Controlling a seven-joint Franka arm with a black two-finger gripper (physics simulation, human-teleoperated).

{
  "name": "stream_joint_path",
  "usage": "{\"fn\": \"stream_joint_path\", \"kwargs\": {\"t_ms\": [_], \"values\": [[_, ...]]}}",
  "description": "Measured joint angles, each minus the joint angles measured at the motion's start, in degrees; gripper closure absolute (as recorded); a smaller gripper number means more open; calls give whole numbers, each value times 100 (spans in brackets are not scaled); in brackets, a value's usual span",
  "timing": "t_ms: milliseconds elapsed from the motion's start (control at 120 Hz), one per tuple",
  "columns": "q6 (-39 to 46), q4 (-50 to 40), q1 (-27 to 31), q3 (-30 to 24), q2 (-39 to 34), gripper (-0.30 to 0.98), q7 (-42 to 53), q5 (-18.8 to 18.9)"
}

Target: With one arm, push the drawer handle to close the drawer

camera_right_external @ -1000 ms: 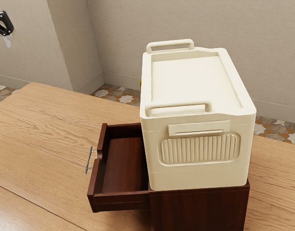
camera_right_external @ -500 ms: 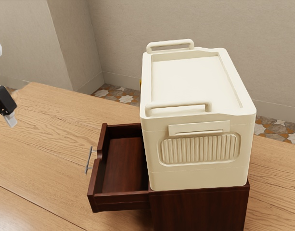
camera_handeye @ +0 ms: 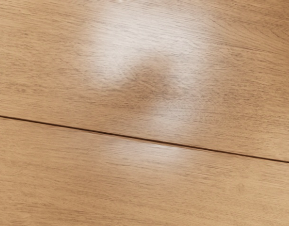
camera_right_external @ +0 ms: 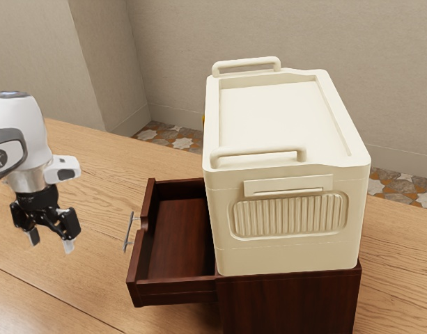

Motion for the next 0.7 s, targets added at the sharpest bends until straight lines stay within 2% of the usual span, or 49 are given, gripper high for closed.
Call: {"fn": "stream_joint_path", "kwargs": {"t_ms": [75,150,200,358,442,508,575,700], "values": [[124,172,-80,193,93,2,203,255],[265,267,-193,276,190,3,923,962],[316,265,-296,314,202,3,1403,1268],[911,249,-1069,776,343,3,3271,1658],[1193,178,-1506,1173,372,3,4156,1712],[1386,153,-1644,1326,412,3,4783,1613],[1560,147,-1486,1367,475,3,5348,1423],[1807,141,-1119,1288,570,3,6352,775]]}}
